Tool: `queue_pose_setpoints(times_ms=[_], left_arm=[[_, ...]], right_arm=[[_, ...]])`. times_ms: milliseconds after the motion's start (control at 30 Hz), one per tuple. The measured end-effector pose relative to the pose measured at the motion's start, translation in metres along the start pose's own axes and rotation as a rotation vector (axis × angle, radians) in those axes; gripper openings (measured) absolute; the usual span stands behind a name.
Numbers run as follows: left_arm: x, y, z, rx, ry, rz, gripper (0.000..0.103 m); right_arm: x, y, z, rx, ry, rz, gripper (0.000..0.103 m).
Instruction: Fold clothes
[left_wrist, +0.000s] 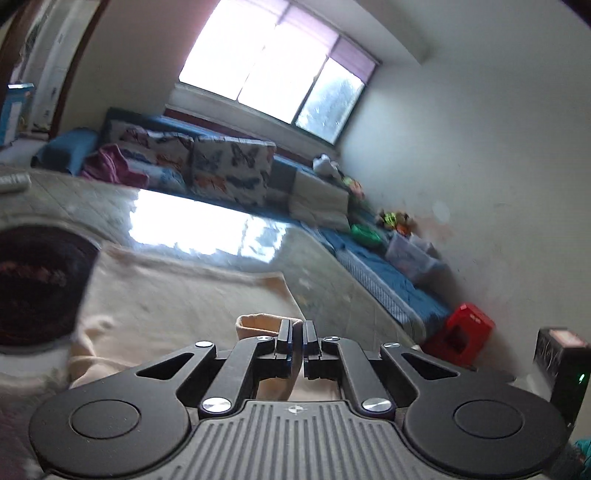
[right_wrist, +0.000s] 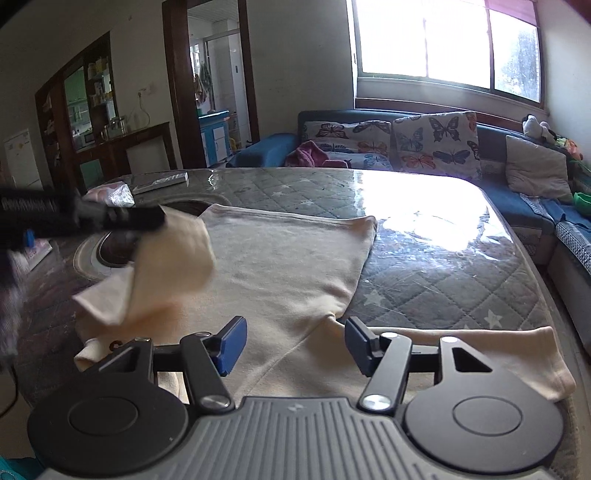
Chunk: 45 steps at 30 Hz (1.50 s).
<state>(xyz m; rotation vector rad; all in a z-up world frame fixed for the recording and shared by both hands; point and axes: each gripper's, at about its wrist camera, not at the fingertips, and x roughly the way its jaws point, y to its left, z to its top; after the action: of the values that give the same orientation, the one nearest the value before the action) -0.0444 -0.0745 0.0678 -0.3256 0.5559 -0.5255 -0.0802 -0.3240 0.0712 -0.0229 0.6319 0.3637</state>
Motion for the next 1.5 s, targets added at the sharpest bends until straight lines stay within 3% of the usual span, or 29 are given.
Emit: queue_pose_setpoints(times_ms=[133, 233, 300, 467, 733, 933, 1167, 1400, 1500], left_arm=[[0.021, -0.001, -0.020, 0.039, 0.090, -0.015, 0.008], [0.024, 0.003, -0.033, 0.042, 0.141, -0.020, 0.021], [0.015, 0.004, -0.035, 0.063, 0.144, -0.008, 0.039], [-0.017, 0.017, -0.027, 0.140, 0.096, 0.029, 0.048], [-0.063, 0.054, -0.030, 0.225, 0.064, 0.189, 0.048], [-0.074, 0.075, -0.046, 0.259, 0.113, 0.277, 0.048], [-0.068, 0.071, -0.062, 0.363, 0.129, 0.330, 0.048], [-0.077, 0.074, -0.067, 0.405, 0.114, 0.331, 0.047], [-0.075, 0.075, -0.069, 0.426, 0.117, 0.335, 0.039]], right_arm=[[0.002, 0.000, 0.002, 0.009, 0.002, 0.007, 0.058], [0.006, 0.002, 0.004, 0.009, 0.009, 0.020, 0.055], [0.011, 0.007, 0.005, 0.003, 0.017, 0.035, 0.055], [0.026, 0.020, 0.007, -0.023, 0.042, 0.068, 0.051], [0.032, 0.022, 0.012, 0.005, 0.041, 0.060, 0.050], [0.020, 0.015, 0.017, 0.019, 0.007, 0.019, 0.050], [0.027, 0.027, 0.013, -0.031, 0.038, 0.036, 0.050], [0.038, 0.044, 0.002, -0.108, 0.076, 0.055, 0.051], [0.042, 0.050, -0.003, -0.138, 0.090, 0.051, 0.051]])
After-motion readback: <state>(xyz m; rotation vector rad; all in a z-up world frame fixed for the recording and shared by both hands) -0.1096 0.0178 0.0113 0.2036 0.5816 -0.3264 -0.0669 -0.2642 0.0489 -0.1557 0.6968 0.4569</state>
